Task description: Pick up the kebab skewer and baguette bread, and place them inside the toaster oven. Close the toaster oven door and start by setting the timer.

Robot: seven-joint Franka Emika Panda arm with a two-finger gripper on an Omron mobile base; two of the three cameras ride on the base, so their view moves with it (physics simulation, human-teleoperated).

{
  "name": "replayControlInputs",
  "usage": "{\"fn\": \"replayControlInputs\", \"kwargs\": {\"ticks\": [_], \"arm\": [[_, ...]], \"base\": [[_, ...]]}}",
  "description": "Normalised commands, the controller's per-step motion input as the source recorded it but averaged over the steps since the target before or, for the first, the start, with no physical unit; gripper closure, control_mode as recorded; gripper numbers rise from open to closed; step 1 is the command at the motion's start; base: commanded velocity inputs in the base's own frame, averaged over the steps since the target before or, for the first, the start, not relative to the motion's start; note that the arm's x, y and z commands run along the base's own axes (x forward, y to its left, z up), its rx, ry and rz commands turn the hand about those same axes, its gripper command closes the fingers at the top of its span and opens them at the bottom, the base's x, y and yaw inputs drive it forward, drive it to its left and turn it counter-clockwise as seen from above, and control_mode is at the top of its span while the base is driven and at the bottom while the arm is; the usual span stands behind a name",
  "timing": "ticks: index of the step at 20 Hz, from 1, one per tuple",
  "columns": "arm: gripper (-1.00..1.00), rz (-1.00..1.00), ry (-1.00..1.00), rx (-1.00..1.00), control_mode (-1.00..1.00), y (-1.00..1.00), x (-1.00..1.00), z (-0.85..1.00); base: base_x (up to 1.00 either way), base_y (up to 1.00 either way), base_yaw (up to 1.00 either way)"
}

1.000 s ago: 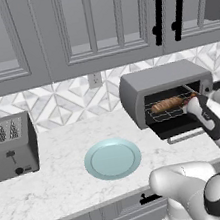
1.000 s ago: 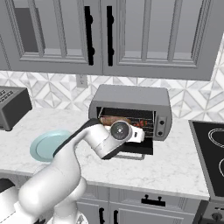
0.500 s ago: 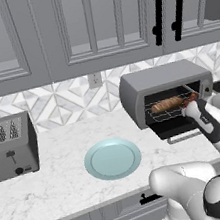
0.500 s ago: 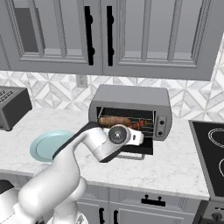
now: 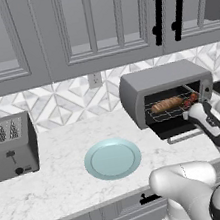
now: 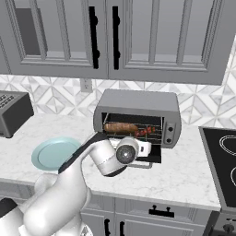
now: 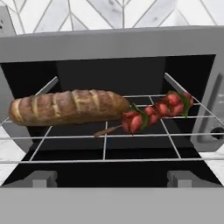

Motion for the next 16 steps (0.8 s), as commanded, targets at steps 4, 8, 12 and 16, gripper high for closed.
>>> {"fn": "replayControlInputs", "kwargs": {"ticks": [4, 8, 12, 16], "arm": [[-1.0, 0.07, -0.11, -0.02, -1.0, -0.04, 0.0, -0.08], [-1.0, 0.0, -0.07, 0.0, -1.0, -0.08, 0.04, -0.04], [-1.0, 0.0, -0.06, 0.0, -1.0, -0.05, 0.21, 0.0], [-1.0, -0.01, -0.05, 0.0, -1.0, -0.05, 0.18, -0.03]], "base": [[0.0, 0.0, 0.0], [0.0, 0.0, 0.0], [0.0, 0.0, 0.0], [0.0, 0.0, 0.0]]}}
